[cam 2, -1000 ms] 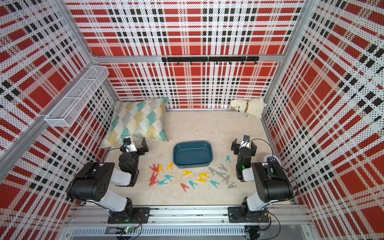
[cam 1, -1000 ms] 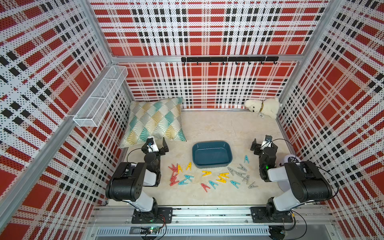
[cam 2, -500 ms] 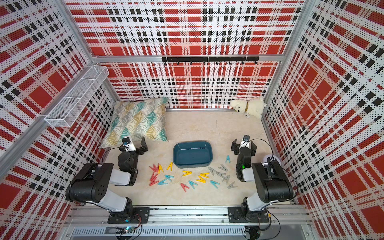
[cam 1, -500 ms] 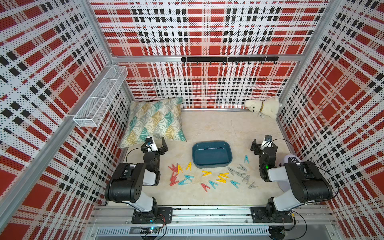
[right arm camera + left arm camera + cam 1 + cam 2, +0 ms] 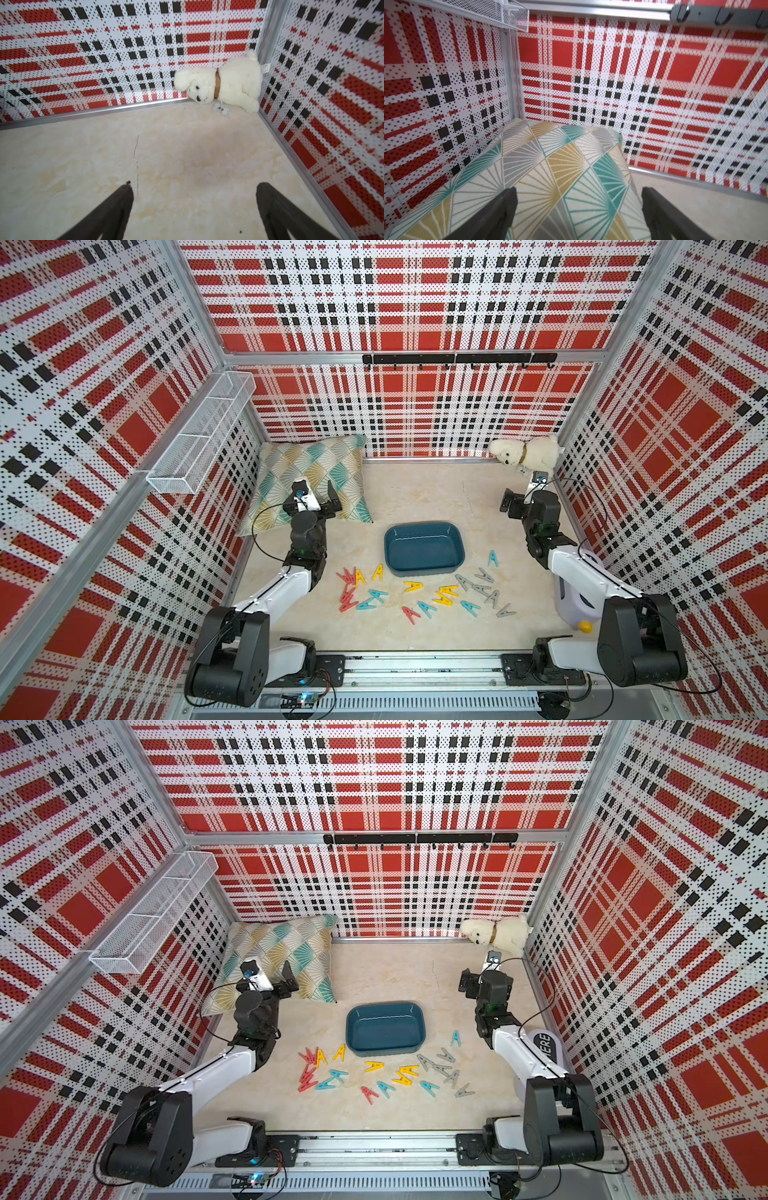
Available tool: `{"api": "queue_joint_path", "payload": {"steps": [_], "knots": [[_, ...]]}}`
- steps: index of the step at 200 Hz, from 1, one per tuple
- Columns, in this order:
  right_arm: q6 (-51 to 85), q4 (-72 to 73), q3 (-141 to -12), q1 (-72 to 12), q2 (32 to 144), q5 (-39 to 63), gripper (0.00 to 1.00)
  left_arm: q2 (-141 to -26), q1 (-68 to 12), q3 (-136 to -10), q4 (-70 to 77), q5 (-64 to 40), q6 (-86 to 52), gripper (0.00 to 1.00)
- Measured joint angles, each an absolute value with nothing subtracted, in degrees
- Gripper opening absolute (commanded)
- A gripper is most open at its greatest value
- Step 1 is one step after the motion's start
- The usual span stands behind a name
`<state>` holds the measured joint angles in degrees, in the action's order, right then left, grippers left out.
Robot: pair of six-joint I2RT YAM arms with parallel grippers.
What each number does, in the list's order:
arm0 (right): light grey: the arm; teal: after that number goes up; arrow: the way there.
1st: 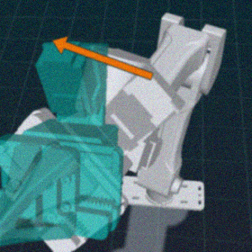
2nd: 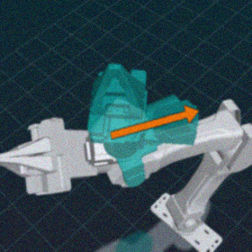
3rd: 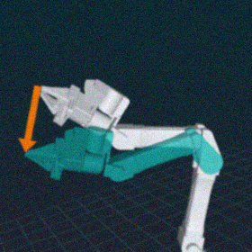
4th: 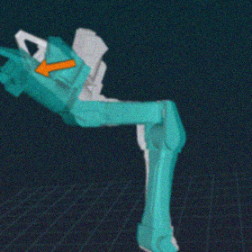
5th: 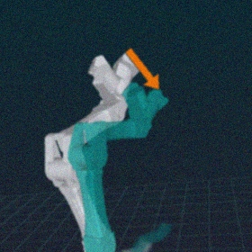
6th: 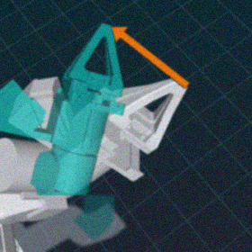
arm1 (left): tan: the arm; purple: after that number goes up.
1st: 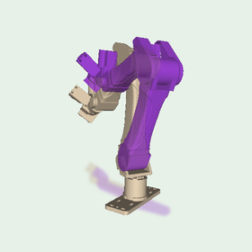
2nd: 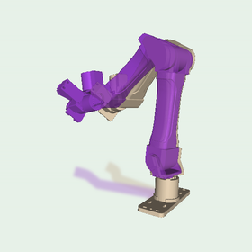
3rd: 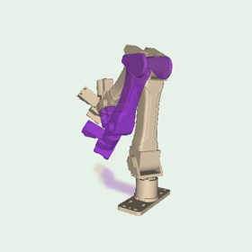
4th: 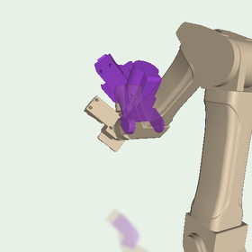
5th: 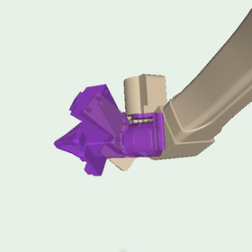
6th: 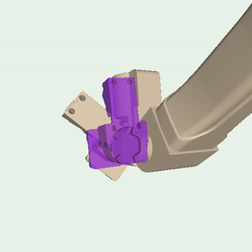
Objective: Put the clothespins into the storage box
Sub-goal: Pick up the clothespin from the center of the board.
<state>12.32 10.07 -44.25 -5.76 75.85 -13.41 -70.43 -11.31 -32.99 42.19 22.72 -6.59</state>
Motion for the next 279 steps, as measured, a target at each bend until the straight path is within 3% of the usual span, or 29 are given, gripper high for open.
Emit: {"api": "queue_joint_path", "payload": {"steps": [55, 98, 145, 184, 227, 279], "knots": [[21.34, -12.12, -46.61, -12.01, 75.85, -10.24, 1.0, -68.82, -25.1, -49.95, 17.91, 39.33, -16.99, 0.99], [26.85, -20.34, -44.64, -12.27, 75.88, -7.6, 0.97, -70.46, -30.46, -51.68, 4.32, 48.27, -22.55, 0.99], [29.74, -25.12, -41.93, -12.75, 75.9, -5.63, 0.91, -71.96, -30.35, -50.15, -3.95, 49.93, -27.75, 0.99], [30.57, -25.34, -40.71, -12.75, 77.76, -4.56, 0.78, -71.94, -28.23, -47.35, -5.32, 48.23, -29.82, 0.99], [30.72, -24.47, -39.9, -12.8, 80.88, -3.75, 0.75, -69.54, -26.3, -44.84, -5.13, 45.74, -30.68, 0.99], [30.39, -23.29, -39.9, -12.82, 82.78, -3.66, 0.64, -68.86, -25.71, -44.51, -4.6, 44.66, -30.7, 0.99]]}}
